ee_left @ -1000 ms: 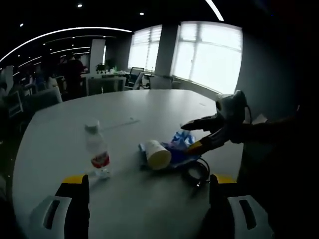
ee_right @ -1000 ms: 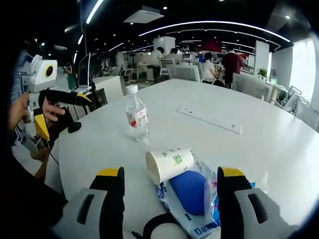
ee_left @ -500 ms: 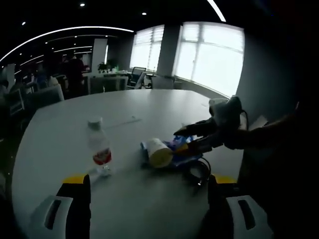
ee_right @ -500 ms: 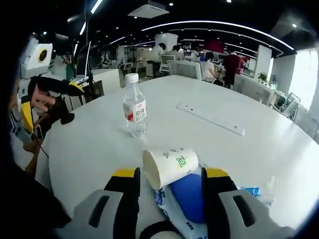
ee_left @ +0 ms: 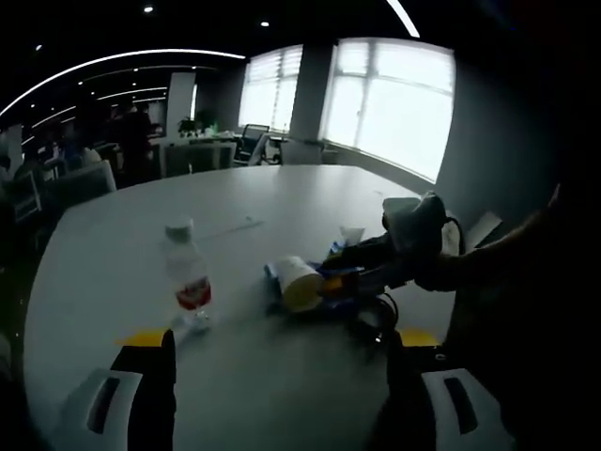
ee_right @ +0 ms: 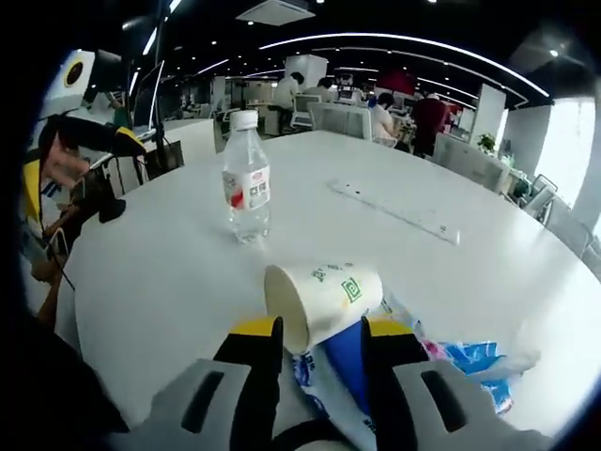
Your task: Arrange the tabletop items into an orderly group along one side of the table until the central work area is clear of visible clutter.
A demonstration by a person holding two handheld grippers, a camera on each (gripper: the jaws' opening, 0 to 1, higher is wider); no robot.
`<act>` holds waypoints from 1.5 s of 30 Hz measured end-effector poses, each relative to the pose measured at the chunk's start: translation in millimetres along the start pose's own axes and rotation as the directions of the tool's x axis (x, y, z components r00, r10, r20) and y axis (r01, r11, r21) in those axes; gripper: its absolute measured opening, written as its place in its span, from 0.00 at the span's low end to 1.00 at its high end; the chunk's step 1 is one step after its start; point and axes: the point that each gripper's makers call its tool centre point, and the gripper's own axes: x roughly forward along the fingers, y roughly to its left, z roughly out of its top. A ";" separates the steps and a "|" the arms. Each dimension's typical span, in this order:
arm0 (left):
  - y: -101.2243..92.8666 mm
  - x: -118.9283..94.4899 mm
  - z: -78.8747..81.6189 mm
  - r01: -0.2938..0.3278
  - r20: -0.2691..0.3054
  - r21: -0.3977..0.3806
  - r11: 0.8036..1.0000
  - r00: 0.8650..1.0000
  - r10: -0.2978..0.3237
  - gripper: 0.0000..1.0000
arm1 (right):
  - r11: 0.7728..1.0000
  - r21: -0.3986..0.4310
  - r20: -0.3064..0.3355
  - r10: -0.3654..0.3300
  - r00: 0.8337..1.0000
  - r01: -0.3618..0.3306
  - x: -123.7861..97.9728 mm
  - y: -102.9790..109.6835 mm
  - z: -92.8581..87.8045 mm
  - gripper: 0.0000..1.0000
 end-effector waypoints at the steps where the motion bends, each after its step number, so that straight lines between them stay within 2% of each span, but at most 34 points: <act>1: -0.1 0.5 -0.4 0.003 0.000 -0.001 1.000 1.000 -0.003 0.91 | 1.000 -0.001 0.006 -0.006 1.000 0.006 0.0 -0.3 -0.2 0.22; 7: 0.0 2.0 -6.8 0.012 -0.020 0.001 1.000 1.000 -0.012 0.90 | 0.999 0.021 0.027 -0.045 0.999 0.044 -3.0 -7.4 1.9 0.08; 16: 0.6 0.4 -13.3 0.007 -0.033 -0.004 1.000 0.999 -0.007 0.89 | 0.994 0.068 0.053 -0.094 0.994 0.091 -5.8 -24.4 1.4 0.00; 26: -1.5 0.8 -10.7 0.002 -0.027 0.003 1.000 1.000 -0.002 0.88 | 0.988 0.100 0.089 -0.128 0.988 0.119 -13.2 -34.4 5.8 0.00; 37: -6.9 0.3 -4.9 -0.011 -0.006 0.024 1.000 1.000 0.011 0.87 | 0.979 0.180 0.154 -0.122 0.981 0.094 -30.8 -42.2 29.1 0.00; 40: -9.7 0.5 -4.2 -0.010 -0.008 0.032 0.999 1.000 0.010 0.88 | 0.979 0.179 0.142 -0.128 0.981 0.102 -34.1 -46.5 32.1 0.00; 45: -11.7 -0.7 -2.3 -0.008 -0.007 0.038 0.999 1.000 0.008 0.89 | 0.980 0.193 0.131 -0.084 0.988 0.058 -39.0 -44.9 45.2 0.00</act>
